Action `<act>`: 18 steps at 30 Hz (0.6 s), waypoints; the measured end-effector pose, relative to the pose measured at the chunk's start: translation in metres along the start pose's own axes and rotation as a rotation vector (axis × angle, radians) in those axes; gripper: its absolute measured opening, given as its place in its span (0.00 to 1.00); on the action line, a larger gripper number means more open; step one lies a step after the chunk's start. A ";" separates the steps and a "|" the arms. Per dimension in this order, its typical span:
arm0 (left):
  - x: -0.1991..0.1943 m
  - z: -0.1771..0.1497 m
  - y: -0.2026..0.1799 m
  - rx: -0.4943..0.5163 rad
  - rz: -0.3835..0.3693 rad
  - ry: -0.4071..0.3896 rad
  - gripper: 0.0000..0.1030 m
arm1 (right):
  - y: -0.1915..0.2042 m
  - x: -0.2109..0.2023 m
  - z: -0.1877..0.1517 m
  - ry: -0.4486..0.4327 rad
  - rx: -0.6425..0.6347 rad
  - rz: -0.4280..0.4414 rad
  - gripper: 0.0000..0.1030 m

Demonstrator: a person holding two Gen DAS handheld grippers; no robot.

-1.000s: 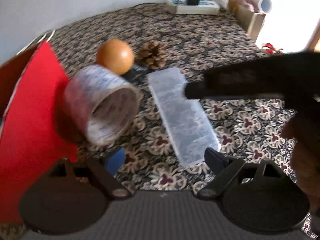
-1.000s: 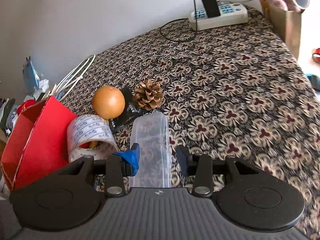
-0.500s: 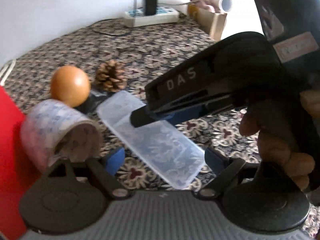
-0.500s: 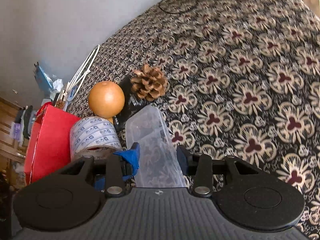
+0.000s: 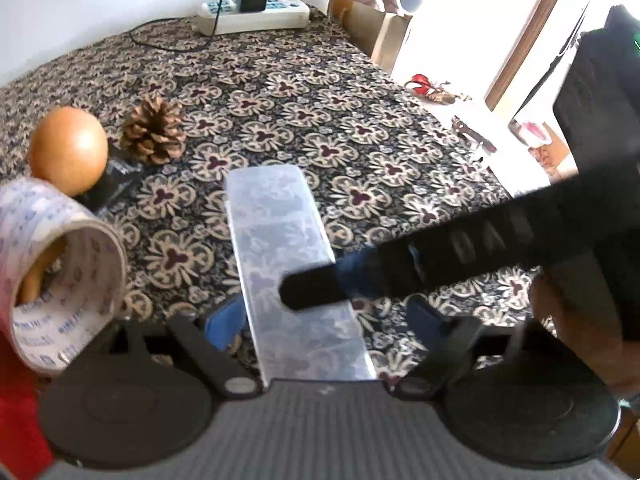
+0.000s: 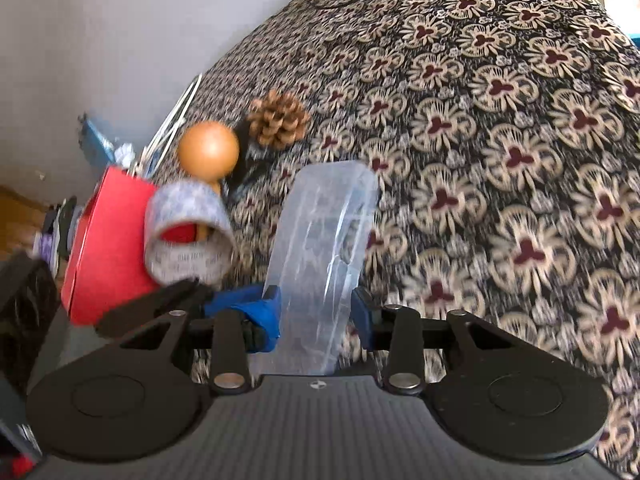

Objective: Organize rigid objects
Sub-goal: 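Grasp the clear plastic container with the right gripper and lift it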

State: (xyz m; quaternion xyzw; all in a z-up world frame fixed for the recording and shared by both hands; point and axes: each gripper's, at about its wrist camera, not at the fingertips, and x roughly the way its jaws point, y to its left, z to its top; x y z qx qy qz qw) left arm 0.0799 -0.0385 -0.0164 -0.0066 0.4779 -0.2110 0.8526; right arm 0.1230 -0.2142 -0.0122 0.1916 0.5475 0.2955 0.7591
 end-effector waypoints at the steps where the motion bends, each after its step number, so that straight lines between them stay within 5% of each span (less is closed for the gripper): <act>1: -0.001 -0.002 -0.002 -0.008 -0.001 -0.003 0.80 | 0.000 -0.002 -0.005 -0.009 -0.004 -0.001 0.21; 7: -0.001 -0.008 -0.017 0.030 0.078 -0.015 0.69 | -0.016 -0.011 -0.016 -0.091 0.163 0.052 0.24; 9: -0.003 -0.009 -0.017 0.021 0.085 -0.012 0.46 | -0.012 -0.015 -0.020 -0.108 0.148 0.028 0.22; 18: -0.027 -0.036 -0.034 -0.006 0.097 -0.021 0.46 | 0.002 -0.026 -0.048 -0.115 0.117 0.021 0.19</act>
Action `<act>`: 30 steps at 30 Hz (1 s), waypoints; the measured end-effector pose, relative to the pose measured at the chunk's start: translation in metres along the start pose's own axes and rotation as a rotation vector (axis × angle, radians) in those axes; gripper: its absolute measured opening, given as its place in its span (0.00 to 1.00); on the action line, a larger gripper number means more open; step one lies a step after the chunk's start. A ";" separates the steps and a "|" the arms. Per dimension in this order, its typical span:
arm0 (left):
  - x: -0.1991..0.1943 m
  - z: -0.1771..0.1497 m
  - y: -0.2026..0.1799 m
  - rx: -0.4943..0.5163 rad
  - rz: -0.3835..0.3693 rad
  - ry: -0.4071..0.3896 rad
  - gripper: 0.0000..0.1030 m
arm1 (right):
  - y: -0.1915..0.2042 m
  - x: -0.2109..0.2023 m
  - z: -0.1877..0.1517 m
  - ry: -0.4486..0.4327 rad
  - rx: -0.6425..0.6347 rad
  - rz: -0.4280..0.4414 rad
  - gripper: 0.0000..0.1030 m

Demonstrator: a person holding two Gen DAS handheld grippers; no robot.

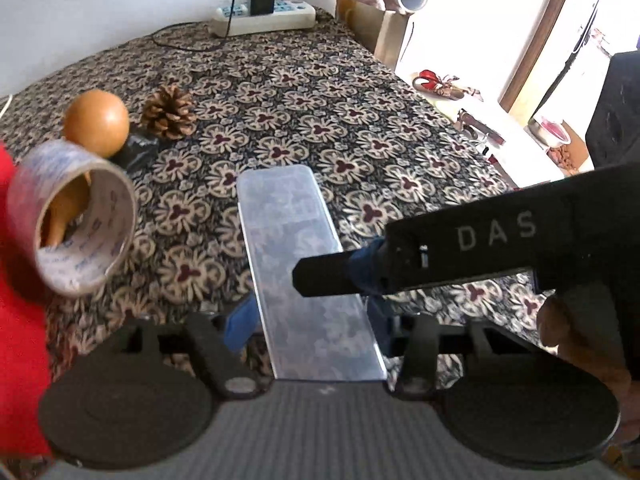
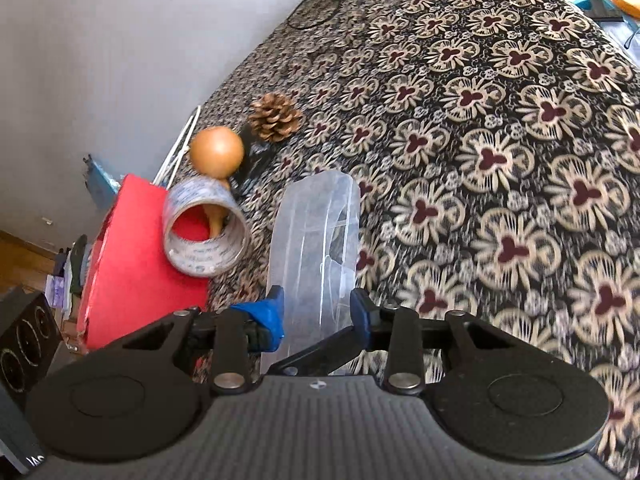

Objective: Organize rigid objects
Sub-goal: 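Grasp the clear plastic container with the right gripper and lift it, then carry the container into the red box and open the right gripper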

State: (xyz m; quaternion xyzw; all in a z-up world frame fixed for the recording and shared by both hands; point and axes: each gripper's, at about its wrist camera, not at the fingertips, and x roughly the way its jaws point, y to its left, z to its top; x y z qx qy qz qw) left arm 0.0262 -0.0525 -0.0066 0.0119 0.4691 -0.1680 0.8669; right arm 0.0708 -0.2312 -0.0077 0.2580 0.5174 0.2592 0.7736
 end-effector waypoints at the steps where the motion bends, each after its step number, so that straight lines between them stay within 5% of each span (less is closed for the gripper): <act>1: -0.004 -0.002 -0.001 -0.005 -0.001 -0.003 0.46 | 0.003 -0.002 -0.003 -0.001 -0.012 0.000 0.19; 6: -0.030 -0.011 -0.007 -0.015 0.015 -0.039 0.46 | 0.024 -0.014 -0.014 -0.023 -0.075 0.018 0.18; 17: -0.124 0.002 0.015 -0.042 0.115 -0.272 0.46 | 0.111 -0.027 0.001 -0.152 -0.262 0.158 0.18; 23: -0.170 0.006 0.059 -0.044 0.180 -0.364 0.46 | 0.169 -0.012 0.008 -0.174 -0.349 0.236 0.18; 30: -0.192 -0.004 0.136 -0.066 0.211 -0.351 0.46 | 0.229 0.050 0.003 -0.122 -0.365 0.243 0.18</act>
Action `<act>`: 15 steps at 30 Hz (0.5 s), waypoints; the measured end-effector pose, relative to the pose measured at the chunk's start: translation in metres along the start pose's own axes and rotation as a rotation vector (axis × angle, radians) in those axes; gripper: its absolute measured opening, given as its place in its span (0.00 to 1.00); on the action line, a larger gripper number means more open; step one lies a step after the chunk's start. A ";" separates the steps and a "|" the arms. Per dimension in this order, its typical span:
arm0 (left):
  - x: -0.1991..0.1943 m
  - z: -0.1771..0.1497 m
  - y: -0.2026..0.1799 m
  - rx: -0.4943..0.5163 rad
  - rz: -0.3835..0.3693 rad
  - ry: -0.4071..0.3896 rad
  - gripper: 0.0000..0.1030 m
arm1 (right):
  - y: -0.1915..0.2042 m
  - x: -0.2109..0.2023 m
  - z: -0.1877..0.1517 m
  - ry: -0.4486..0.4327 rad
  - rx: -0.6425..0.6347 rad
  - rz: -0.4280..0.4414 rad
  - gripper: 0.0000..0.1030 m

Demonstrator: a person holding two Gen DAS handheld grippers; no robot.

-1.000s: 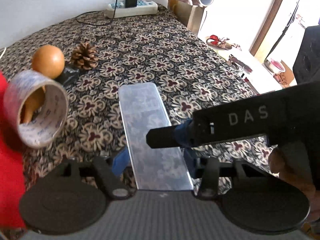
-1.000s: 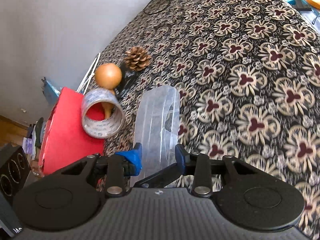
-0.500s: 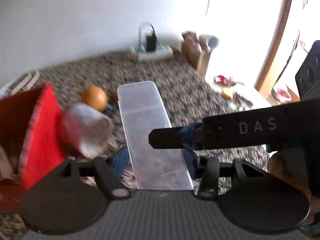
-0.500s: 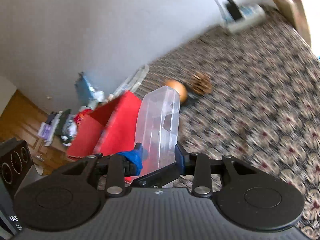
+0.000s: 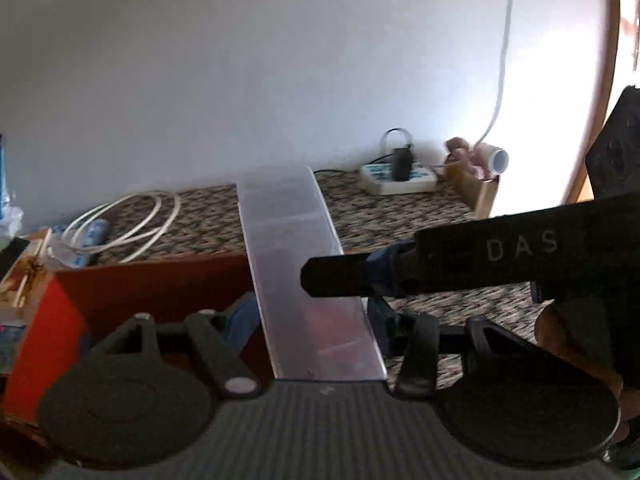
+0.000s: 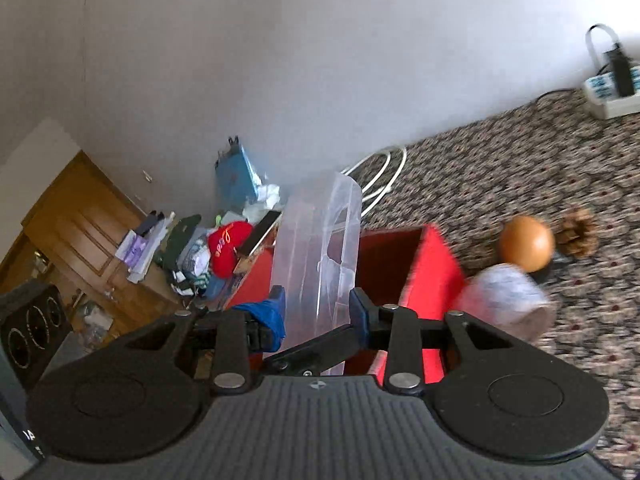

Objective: Organize rigid objects
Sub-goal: 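Carry the container into the red box and open the right gripper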

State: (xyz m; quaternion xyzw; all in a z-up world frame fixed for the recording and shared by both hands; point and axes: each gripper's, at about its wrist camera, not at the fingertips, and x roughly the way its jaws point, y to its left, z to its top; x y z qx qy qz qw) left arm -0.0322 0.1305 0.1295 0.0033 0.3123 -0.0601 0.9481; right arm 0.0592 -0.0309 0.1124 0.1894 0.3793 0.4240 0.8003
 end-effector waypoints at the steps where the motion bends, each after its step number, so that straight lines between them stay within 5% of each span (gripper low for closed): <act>1: 0.003 -0.001 0.010 -0.003 0.001 0.017 0.46 | 0.005 0.012 -0.001 0.017 0.005 -0.012 0.18; 15: 0.049 -0.026 0.109 -0.124 -0.102 0.285 0.47 | 0.017 0.125 -0.013 0.251 0.095 -0.212 0.18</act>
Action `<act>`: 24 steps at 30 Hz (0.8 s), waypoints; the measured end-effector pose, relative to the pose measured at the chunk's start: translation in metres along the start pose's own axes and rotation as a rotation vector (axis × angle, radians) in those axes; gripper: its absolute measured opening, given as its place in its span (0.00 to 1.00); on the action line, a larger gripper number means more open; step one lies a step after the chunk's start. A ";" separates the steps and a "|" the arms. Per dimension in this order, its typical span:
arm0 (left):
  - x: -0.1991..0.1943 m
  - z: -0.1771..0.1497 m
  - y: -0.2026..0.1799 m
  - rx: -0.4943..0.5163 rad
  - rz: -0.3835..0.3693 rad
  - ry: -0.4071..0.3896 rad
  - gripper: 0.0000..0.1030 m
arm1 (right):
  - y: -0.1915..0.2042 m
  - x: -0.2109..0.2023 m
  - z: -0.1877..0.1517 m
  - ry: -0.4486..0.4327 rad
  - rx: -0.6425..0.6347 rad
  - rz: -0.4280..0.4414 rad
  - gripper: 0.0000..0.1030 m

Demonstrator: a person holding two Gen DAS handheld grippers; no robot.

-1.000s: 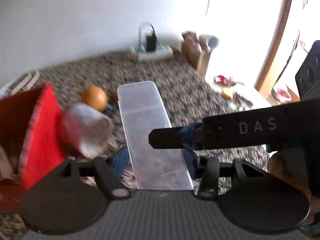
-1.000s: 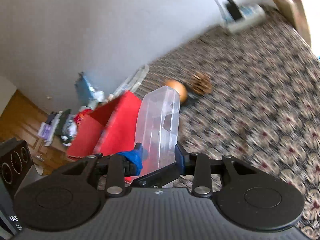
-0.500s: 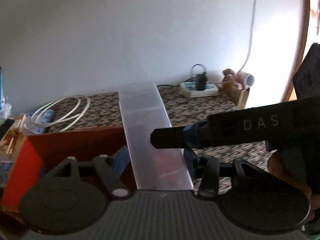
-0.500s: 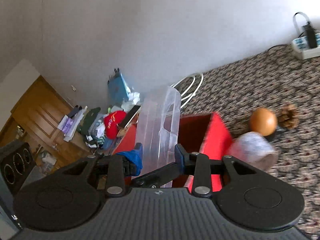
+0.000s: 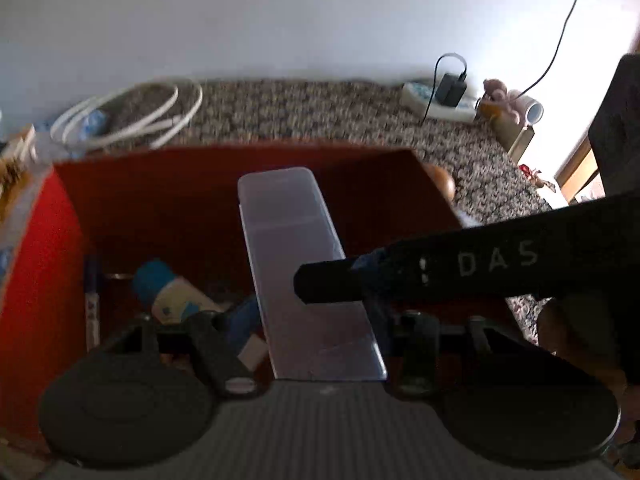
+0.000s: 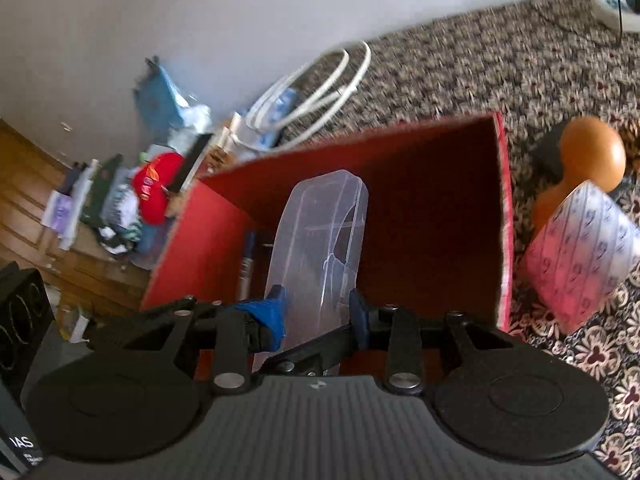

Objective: Organize rigid objects
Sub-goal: 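Carry the container into the red box and open the right gripper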

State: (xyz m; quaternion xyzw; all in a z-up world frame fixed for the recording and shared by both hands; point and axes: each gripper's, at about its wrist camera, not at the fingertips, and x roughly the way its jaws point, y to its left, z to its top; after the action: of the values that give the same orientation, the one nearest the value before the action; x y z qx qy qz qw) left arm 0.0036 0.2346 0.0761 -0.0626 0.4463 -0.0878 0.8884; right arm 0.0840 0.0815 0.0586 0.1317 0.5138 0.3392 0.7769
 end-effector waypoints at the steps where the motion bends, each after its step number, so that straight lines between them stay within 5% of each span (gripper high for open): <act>1: 0.003 -0.001 0.003 0.004 0.001 0.011 0.47 | 0.001 0.005 0.000 0.008 0.003 -0.010 0.18; 15: 0.015 0.004 0.015 -0.008 0.010 0.107 0.55 | 0.003 0.024 -0.001 -0.010 0.000 -0.070 0.20; 19: 0.017 0.004 0.011 0.012 0.045 0.124 0.51 | 0.012 0.031 -0.008 -0.046 -0.091 -0.164 0.20; 24: 0.017 0.004 0.009 0.009 0.060 0.123 0.51 | 0.010 0.029 -0.008 -0.075 -0.093 -0.164 0.19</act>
State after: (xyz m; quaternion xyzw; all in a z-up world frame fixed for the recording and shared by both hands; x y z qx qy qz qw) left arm 0.0177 0.2404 0.0631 -0.0397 0.5013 -0.0666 0.8618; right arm 0.0801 0.1063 0.0401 0.0656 0.4772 0.2927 0.8260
